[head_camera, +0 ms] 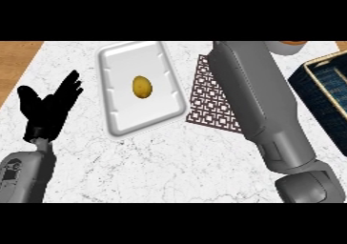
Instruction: Pick the bell pepper from the placemat and place it in the basket
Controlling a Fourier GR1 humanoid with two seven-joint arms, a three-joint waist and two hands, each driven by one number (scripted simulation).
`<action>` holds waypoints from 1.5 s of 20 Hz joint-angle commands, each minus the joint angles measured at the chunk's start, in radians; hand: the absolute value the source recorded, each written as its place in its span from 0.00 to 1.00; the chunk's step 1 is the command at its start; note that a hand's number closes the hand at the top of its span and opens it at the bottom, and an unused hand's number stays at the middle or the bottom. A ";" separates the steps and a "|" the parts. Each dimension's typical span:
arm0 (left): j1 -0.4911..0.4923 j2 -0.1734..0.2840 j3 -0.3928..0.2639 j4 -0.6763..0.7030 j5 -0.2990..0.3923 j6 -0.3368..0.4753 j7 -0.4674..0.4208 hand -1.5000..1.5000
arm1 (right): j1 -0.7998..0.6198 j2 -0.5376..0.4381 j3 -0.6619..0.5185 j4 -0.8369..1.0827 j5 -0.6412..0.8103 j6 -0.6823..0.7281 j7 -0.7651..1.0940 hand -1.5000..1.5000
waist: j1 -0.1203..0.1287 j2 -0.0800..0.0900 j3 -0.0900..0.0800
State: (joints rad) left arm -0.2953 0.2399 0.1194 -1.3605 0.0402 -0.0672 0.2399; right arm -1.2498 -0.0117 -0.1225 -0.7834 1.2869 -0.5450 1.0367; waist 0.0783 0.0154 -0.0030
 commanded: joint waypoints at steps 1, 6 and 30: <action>0.010 0.003 0.011 0.016 -0.007 0.008 -0.018 0.50 | -0.138 -0.003 -0.029 0.153 0.112 -0.043 0.184 1.00 | -0.017 0.002 0.000; 0.038 -0.010 0.009 0.007 -0.014 0.020 -0.037 0.50 | -0.237 -0.088 -0.085 0.228 0.146 -0.025 0.177 1.00 | -0.031 -0.003 0.001; 0.064 0.035 0.063 0.002 0.028 -0.028 -0.029 0.50 | -0.139 -0.385 -0.215 0.430 0.241 -0.057 0.101 1.00 | -0.060 -0.008 0.002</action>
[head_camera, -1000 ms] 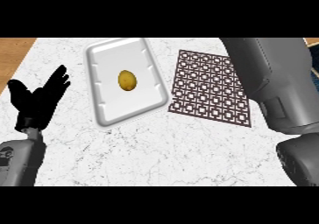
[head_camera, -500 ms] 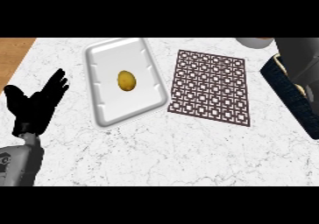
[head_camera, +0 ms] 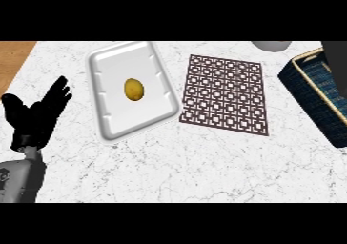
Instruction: Pick the bell pepper from the placemat and place it in the basket
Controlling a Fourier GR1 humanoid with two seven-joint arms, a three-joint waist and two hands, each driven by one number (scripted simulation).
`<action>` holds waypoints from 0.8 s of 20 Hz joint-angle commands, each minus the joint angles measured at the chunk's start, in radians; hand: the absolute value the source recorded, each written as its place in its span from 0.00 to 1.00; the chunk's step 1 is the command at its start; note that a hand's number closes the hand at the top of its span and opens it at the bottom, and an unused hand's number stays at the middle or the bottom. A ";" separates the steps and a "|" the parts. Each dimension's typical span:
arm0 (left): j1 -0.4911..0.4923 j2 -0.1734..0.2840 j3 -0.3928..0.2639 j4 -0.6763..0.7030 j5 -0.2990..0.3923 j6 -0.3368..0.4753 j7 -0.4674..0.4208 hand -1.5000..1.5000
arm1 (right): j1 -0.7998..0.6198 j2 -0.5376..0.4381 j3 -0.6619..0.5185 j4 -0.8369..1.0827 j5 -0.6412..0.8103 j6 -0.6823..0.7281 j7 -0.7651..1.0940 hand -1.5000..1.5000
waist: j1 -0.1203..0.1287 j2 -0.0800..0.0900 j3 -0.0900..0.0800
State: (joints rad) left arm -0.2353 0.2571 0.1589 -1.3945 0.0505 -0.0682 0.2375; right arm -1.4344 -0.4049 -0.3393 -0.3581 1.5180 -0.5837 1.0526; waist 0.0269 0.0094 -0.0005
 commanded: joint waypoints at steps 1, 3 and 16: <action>-0.003 0.015 0.019 -0.004 0.017 -0.013 0.013 0.50 | 0.051 -0.018 -0.005 -0.001 0.003 -0.037 0.057 1.00 | -0.005 -0.002 0.000; 0.048 -0.005 -0.005 -0.064 0.002 0.000 0.021 0.50 | 0.130 0.018 -0.014 -0.039 -0.020 -0.098 0.034 1.00 | -0.012 -0.008 0.001; 0.012 0.011 0.011 -0.043 0.015 -0.020 0.044 0.50 | 0.274 -0.072 -0.094 -0.090 -0.056 -0.245 0.055 0.00 | -0.011 -0.005 0.001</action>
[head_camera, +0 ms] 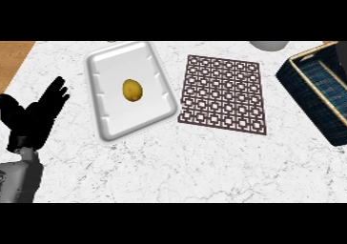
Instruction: Pick the bell pepper from the placemat and place it in the basket
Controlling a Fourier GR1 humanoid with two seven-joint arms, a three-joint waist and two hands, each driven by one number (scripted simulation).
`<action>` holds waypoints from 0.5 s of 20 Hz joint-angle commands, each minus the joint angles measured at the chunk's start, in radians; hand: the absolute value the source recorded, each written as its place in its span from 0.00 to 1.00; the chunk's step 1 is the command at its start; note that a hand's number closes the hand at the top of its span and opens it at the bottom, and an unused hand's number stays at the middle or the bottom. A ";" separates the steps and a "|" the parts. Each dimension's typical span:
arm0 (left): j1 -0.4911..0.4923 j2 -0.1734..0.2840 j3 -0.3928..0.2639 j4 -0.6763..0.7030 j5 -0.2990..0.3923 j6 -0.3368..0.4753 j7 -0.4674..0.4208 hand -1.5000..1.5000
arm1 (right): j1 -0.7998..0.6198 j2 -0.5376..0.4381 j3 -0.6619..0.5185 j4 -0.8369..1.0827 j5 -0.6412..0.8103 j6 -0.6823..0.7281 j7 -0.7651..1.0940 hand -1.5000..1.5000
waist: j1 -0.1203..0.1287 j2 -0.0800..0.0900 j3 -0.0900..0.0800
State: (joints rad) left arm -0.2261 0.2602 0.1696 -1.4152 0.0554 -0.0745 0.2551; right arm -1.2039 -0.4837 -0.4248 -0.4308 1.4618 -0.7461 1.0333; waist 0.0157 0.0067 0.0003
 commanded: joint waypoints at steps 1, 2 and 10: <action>0.030 0.001 0.011 0.061 -0.009 -0.019 -0.091 0.50 | 0.037 -0.038 -0.023 -0.008 -0.018 -0.040 0.039 0.00 | -0.003 0.000 -0.001; -0.029 0.011 0.019 0.046 0.005 -0.011 -0.022 0.50 | 0.081 -0.007 -0.022 -0.024 -0.045 -0.059 0.003 0.00 | -0.008 -0.003 0.000; -0.033 -0.013 0.004 0.069 -0.023 0.015 -0.020 0.50 | 0.061 0.009 -0.021 -0.090 -0.094 -0.148 -0.070 0.00 | -0.013 -0.005 -0.001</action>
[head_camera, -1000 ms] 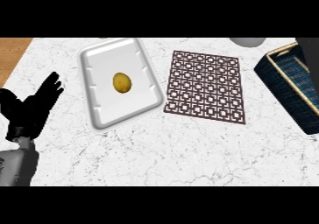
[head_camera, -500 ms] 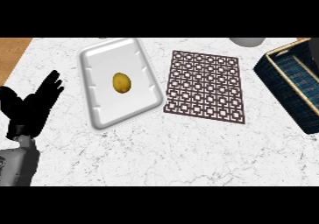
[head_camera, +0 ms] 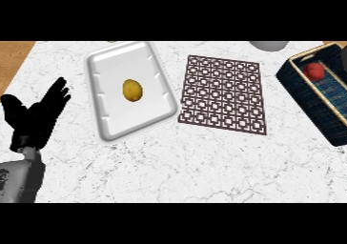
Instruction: Pick the bell pepper from the placemat and place it in the basket
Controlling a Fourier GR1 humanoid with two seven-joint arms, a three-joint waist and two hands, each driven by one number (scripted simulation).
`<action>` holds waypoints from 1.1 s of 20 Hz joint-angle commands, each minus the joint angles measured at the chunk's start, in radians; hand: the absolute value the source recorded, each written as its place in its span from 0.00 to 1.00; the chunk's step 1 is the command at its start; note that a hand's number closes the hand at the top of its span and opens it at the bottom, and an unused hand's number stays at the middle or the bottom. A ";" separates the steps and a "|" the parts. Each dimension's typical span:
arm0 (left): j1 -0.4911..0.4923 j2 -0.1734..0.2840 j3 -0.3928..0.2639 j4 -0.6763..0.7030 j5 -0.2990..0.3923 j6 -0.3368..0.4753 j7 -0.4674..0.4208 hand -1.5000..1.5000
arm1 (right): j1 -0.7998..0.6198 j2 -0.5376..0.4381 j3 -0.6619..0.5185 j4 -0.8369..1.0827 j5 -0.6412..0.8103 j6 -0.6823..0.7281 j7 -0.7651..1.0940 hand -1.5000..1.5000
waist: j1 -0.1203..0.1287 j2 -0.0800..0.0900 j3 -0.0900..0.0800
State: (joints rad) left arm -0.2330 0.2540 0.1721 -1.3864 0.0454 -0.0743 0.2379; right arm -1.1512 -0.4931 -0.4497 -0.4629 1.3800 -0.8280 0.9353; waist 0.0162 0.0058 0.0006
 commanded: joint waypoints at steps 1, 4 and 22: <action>0.014 0.001 0.006 0.005 0.001 -0.006 -0.020 0.50 | 0.041 0.008 -0.013 -0.055 -0.006 -0.140 0.041 0.00 | -0.004 -0.002 0.000; 0.002 0.007 0.011 -0.009 -0.001 0.008 0.012 0.50 | 0.035 -0.041 -0.065 -0.144 -0.029 -0.189 0.065 0.00 | -0.022 -0.009 0.000; 0.103 0.020 0.066 -0.002 0.008 0.022 -0.021 0.50 | 0.634 0.124 -0.034 -1.105 -0.396 0.193 0.063 0.00 | -0.125 -0.042 -0.002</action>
